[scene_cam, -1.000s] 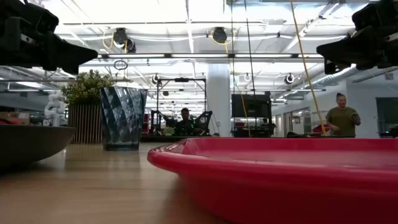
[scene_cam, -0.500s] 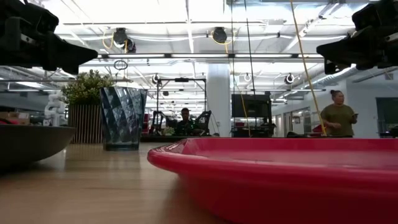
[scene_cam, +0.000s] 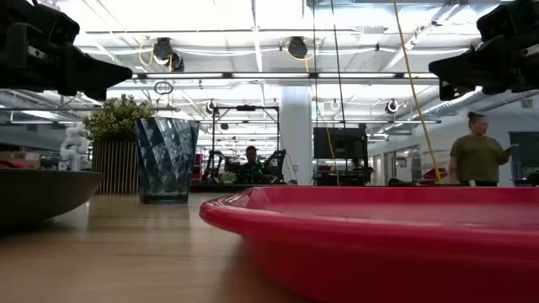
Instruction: Pick and place plate/cup/fork/spoon on tray
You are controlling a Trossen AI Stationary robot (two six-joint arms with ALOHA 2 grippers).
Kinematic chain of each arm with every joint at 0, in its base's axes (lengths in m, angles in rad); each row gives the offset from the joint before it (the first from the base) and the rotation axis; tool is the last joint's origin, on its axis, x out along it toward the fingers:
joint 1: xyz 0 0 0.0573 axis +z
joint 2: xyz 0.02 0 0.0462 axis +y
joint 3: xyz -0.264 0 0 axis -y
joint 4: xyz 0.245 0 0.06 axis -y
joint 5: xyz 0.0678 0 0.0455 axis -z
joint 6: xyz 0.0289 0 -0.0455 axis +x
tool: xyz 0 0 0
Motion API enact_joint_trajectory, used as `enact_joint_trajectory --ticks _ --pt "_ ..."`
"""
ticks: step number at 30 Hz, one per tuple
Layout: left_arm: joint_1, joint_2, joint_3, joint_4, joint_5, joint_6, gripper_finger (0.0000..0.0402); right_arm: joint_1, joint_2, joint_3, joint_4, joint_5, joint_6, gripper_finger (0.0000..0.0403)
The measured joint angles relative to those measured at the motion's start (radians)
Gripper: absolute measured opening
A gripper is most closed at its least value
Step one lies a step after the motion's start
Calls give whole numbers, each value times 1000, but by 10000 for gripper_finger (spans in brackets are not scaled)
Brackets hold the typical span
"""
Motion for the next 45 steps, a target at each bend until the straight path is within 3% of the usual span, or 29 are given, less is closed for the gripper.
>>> enact_joint_trajectory --ticks 45 --pt "0 0 -2 70 -3 3 26 0 0 0 0 0 0 0"
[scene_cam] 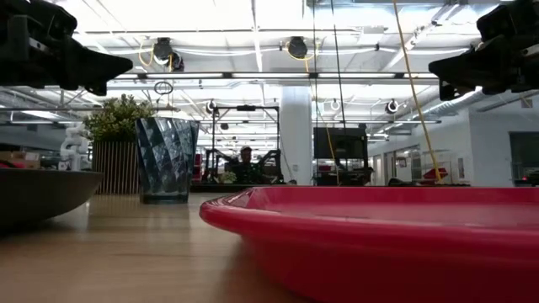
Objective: Pick and place plate/cup/fork/spoon on tray
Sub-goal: Put the black glass to the top left of the tray
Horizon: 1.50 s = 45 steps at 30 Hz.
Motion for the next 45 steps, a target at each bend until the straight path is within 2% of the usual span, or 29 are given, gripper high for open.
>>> enact_joint_trajectory --ticks 10,14,30,37,45 --pt "0 0 0 7 -8 -21 26 0 0 0 0 0 0 0" --pt "0 0 0 9 -21 -90 26 0 0 0 0 0 0 0" --pt "0 0 7 231 -23 -106 26 0 0 0 0 0 0 0" --pt "0 56 124 189 -23 -97 26 0 0 0 0 1 0 0" --pt "0 270 370 58 -24 -101 26 0 0 0 4 25 0 0"
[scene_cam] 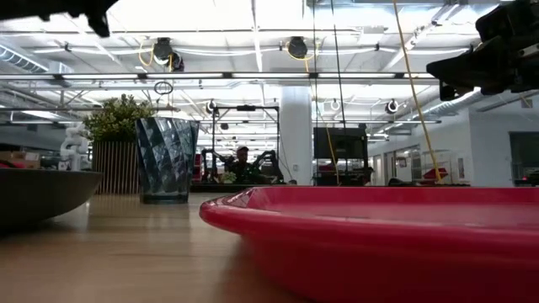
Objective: Pick and place plate/cup/fork/spoon on tray
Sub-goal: Put the black glass to the top left of the tray
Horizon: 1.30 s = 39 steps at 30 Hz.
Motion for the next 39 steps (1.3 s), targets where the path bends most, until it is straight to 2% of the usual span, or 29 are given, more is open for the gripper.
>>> enact_joint_trajectory --ticks 9,17,30,35,39 --pt "0 304 301 -211 0 -1 26 0 0 0 2 3 0 0" --pt "0 554 515 -382 0 2 26 0 0 0 2 4 0 0" --pt "0 892 959 -902 0 -6 26 0 0 0 2 1 0 0" --pt "0 950 1030 -999 0 -3 26 0 0 0 3 -2 8 0" --pt "0 966 1035 -1037 -6 -3 26 2 0 0 20 -33 152 0"
